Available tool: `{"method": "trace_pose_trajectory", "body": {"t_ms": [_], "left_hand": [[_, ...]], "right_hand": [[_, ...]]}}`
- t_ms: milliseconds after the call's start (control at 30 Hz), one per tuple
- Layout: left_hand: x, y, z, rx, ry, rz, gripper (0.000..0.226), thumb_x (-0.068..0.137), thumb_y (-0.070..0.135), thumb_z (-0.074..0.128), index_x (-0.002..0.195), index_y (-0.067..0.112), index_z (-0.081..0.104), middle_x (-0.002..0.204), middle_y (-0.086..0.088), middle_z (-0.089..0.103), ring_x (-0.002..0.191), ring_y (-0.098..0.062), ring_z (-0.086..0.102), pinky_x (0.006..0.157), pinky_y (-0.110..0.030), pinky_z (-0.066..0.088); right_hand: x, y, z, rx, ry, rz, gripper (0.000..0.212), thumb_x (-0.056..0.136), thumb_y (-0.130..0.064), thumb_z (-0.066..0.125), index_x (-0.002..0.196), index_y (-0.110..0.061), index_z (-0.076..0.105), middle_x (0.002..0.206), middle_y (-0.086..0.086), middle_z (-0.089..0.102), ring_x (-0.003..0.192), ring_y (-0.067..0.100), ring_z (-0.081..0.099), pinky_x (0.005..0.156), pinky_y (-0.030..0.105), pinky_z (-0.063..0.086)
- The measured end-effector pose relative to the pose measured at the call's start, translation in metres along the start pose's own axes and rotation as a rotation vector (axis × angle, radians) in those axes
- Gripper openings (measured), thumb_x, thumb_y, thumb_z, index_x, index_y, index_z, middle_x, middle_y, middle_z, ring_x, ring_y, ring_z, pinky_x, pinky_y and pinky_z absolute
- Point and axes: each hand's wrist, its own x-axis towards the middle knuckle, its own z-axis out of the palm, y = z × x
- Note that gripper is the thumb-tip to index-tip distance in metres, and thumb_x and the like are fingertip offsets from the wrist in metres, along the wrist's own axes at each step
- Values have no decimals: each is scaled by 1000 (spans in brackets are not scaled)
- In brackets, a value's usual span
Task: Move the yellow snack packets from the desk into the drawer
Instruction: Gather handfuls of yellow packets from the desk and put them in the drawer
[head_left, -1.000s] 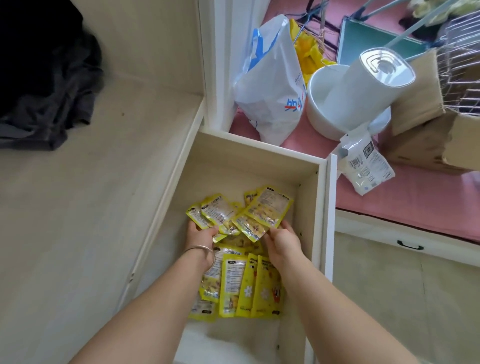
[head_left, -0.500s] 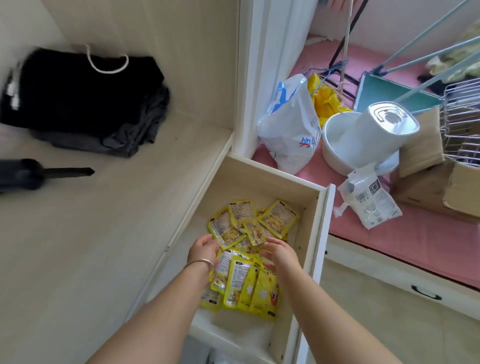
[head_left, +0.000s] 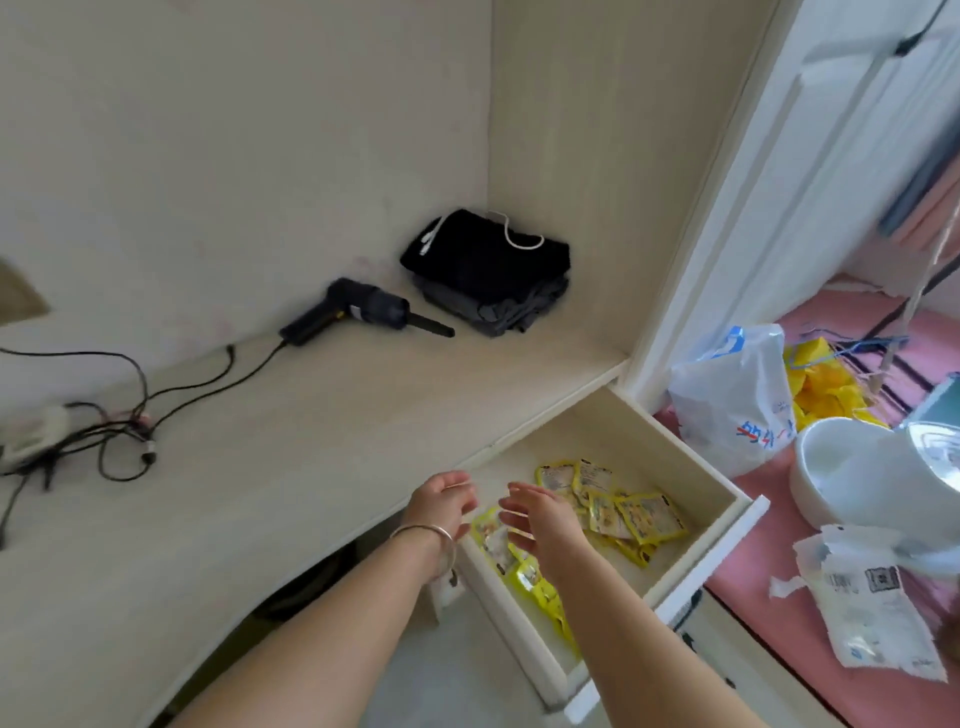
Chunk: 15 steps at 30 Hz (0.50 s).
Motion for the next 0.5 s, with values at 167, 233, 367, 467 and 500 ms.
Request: {"method": "trace_pose_trajectory", "body": {"t_ms": [167,233,367,467,500], "left_hand": [[-51,16,-107,-90,187,72,20,90,7,53,107,17,60,86,0,62,75,-10,57,65,-24,43],[-74,15,-159,-130,285,94,18,91,10,53,105,18,60,95,-1,64,84,-11,60,68,-25,46],[-121,7,-259,-197,439,122,17,89,11,57,102,19,62,97,-2,65,91,-15,62,70,-27,47],[-164,-8,-338,-271,562,150,16,89,10,56,102,19,61,90,-1,64,89,-15,62,65,-25,44],[-177,-14,-363,-292,602,154,16,89,9,56,102,18,61,88,0,63,87,-15,61,64,-25,43]], "right_hand": [[-46,13,92,-141,-186,-4,13,93,-7,49,90,-15,59,71,4,58,60,15,52,57,22,36],[-66,28,132,-209,-257,12,13,94,-10,50,89,-16,60,77,4,62,65,15,56,59,23,41],[-106,60,213,-333,-382,41,9,93,-18,54,92,-17,62,86,2,66,78,16,62,62,25,45],[-151,90,277,-426,-497,52,8,92,-18,56,88,-15,62,86,3,66,80,17,63,64,27,48],[-166,100,297,-447,-533,57,7,92,-18,56,87,-15,62,86,3,66,79,17,63,64,27,48]]}}
